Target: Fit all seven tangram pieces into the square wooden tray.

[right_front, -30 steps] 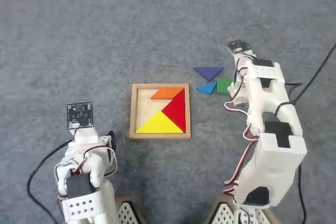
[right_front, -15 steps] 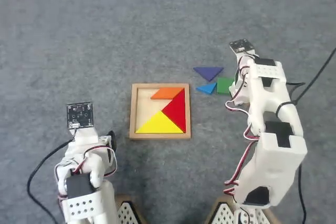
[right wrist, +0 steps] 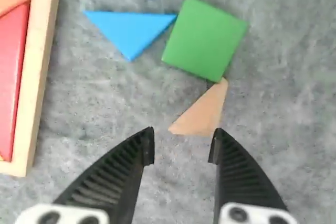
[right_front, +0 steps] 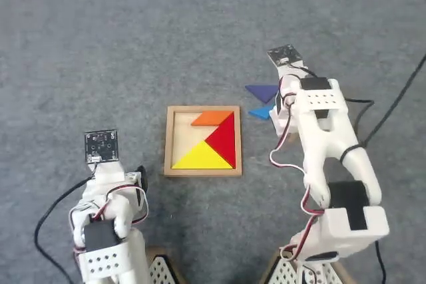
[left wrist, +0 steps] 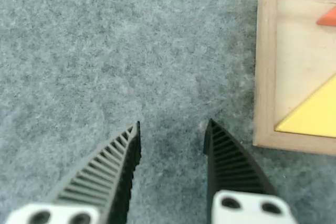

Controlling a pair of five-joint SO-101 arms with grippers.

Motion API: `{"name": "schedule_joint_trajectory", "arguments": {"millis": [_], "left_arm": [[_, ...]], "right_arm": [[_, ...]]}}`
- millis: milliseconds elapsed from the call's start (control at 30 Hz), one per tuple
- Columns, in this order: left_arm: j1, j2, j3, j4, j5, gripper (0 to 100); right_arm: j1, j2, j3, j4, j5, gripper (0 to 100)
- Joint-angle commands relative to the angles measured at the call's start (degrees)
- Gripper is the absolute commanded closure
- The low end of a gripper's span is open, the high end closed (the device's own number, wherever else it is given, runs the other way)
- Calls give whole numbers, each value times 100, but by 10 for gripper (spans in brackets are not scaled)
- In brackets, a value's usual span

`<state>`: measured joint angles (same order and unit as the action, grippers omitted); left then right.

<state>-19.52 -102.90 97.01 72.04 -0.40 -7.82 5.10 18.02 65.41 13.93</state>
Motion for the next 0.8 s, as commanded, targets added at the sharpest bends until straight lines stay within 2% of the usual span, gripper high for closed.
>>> {"name": "schedule_joint_trajectory", "arguments": {"millis": [0, 200, 333, 533, 767], "left_arm": [[18, -114, -57, 18, -26, 814], [18, -114, -57, 18, -26, 814], [18, -114, -57, 18, -26, 814], [18, -114, -57, 18, -26, 814], [18, -114, -57, 18, -26, 814]], "right_arm": [[-66, -400, -44, 57, -79, 830], [-127, -409, -9, -57, -114, 828], [242, -356, 185, -57, -844, 829], [400, 180, 457, -637, -1055, 829], [400, 681, 325, -725, -1380, 835]]}}
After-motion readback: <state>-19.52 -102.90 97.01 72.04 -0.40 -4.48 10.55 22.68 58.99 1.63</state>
